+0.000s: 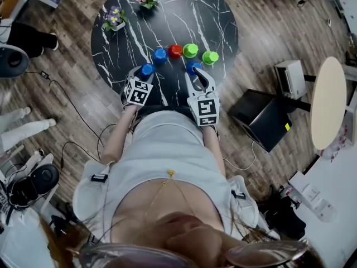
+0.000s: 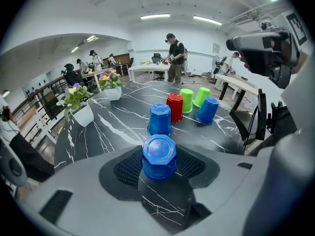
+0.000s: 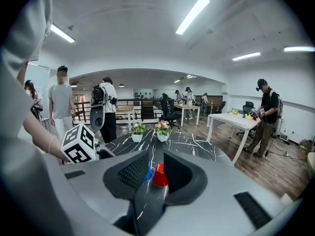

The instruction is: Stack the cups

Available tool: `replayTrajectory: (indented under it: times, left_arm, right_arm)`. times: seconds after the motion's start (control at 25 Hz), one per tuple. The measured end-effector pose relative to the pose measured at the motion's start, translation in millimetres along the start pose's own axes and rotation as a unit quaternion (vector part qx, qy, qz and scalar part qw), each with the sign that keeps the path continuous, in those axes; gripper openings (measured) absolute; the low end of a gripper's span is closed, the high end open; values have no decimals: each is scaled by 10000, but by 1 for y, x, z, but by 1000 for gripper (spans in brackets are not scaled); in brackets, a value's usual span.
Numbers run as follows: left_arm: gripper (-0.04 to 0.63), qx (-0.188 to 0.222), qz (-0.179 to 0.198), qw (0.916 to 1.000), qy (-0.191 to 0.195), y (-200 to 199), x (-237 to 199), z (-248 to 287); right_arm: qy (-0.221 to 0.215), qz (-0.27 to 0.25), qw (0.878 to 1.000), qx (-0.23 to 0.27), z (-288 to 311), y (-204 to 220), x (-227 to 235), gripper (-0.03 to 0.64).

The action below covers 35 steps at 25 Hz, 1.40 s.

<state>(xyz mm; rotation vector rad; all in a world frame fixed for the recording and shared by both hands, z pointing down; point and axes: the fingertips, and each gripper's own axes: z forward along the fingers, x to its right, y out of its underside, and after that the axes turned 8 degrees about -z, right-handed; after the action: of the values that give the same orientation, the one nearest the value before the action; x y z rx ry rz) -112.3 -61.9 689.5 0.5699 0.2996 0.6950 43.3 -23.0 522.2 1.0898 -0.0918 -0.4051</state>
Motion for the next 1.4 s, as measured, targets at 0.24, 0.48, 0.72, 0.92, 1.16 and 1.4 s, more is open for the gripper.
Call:
replayTrajectory:
  times: [0.24,0.48,0.72,0.92,1.16,1.4]
  left_arm:
    - [229,67,-125,9999,19,-6,3,-9]
    - [229,257,-189,9995,-13,-18,7,-20]
    - [229,403,-283,9988,-53,-29,7,-32]
    - [229,608,-254,9978,-70,-45,10,-41]
    - [229,762,-134,9970,-75,-65,18,-50]
    - [229,880,116,9960,-36,-85,29,-49]
  right_arm:
    - [-29,-40,10000,44,-4,-1,2,100]
    - [-86,-39,9999,66,-6,1,3,100]
    - [-152,-11,9998,83,-9,3,3,100]
    - [-142,-6,9999,91,-14,6,8,100]
    - [-88,-5,9999,79,-21,9,14,100]
    - [-27,27,10000,42,-29,15,20,100]
